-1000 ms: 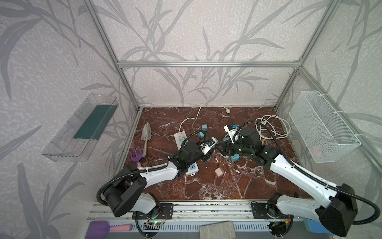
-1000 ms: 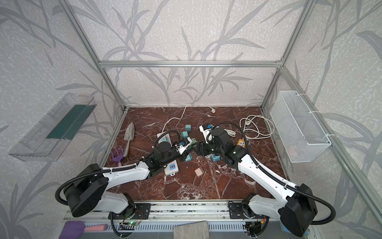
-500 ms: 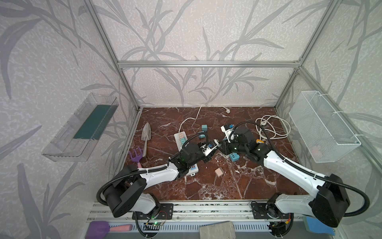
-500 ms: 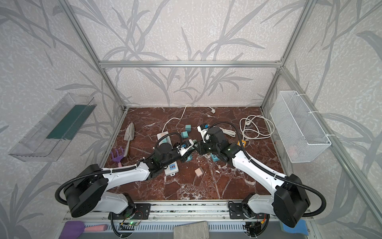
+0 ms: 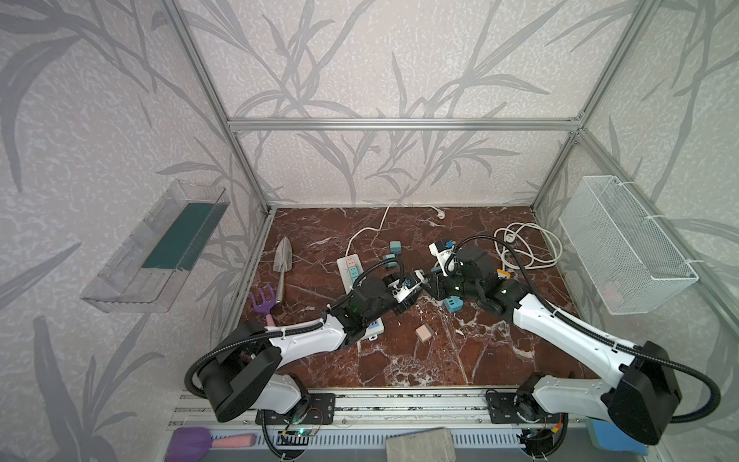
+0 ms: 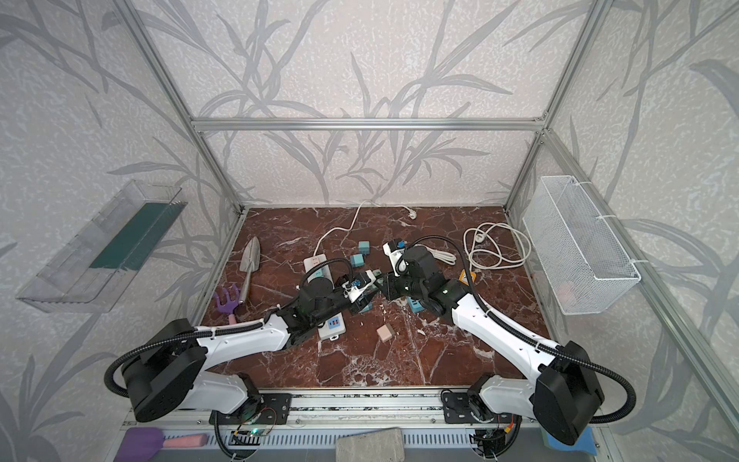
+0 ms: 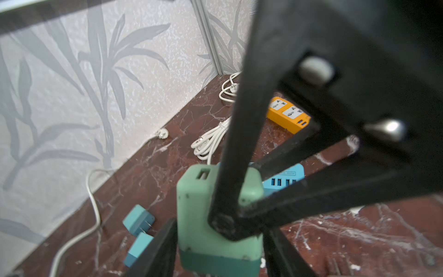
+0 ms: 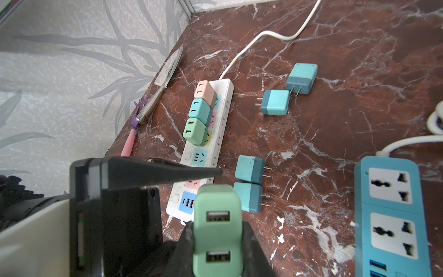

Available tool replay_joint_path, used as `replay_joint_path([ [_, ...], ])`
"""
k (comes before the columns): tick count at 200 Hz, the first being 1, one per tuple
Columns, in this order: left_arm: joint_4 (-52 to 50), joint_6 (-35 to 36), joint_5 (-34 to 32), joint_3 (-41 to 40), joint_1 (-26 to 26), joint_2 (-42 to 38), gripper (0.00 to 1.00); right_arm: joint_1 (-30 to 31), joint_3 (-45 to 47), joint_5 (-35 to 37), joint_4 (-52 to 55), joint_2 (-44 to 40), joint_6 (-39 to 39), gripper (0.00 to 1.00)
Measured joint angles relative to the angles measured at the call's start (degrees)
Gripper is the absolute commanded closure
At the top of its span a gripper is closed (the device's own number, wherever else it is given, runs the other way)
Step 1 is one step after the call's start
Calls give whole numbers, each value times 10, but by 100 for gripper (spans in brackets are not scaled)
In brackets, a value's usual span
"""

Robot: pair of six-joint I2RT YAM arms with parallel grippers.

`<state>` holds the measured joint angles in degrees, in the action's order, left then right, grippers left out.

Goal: Insert plugs into power strip
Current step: Insert the plug into the socket.

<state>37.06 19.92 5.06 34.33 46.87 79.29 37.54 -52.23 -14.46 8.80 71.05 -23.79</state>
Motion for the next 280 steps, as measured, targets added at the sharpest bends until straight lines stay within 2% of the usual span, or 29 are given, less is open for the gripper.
replay_joint_path([
  [52,-90,-20,-65,16,1,-138,22,7,0,68,0,-24,2,100],
  [69,-113,-43,-115,19,1,-188,16,27,-2,89,0,-17,3,100],
  [97,-183,-95,-226,44,-14,-233,15,96,-14,134,-17,26,4,100],
  [120,-280,-178,-303,107,-81,-229,15,165,-29,175,-61,93,5,100],
  [145,-367,-289,-341,145,-183,-231,15,218,-38,215,-108,167,-4,100],
  [161,-409,-340,-349,145,-224,-232,15,239,-60,237,-123,220,-11,100],
  [180,-443,-378,-346,145,-241,-232,15,251,-85,257,-141,270,-19,100],
  [220,-469,-421,-324,145,-247,-233,17,252,-122,297,-163,339,-28,100],
  [280,-452,-468,-297,109,-248,-261,19,249,-180,327,-156,379,-26,100],
])
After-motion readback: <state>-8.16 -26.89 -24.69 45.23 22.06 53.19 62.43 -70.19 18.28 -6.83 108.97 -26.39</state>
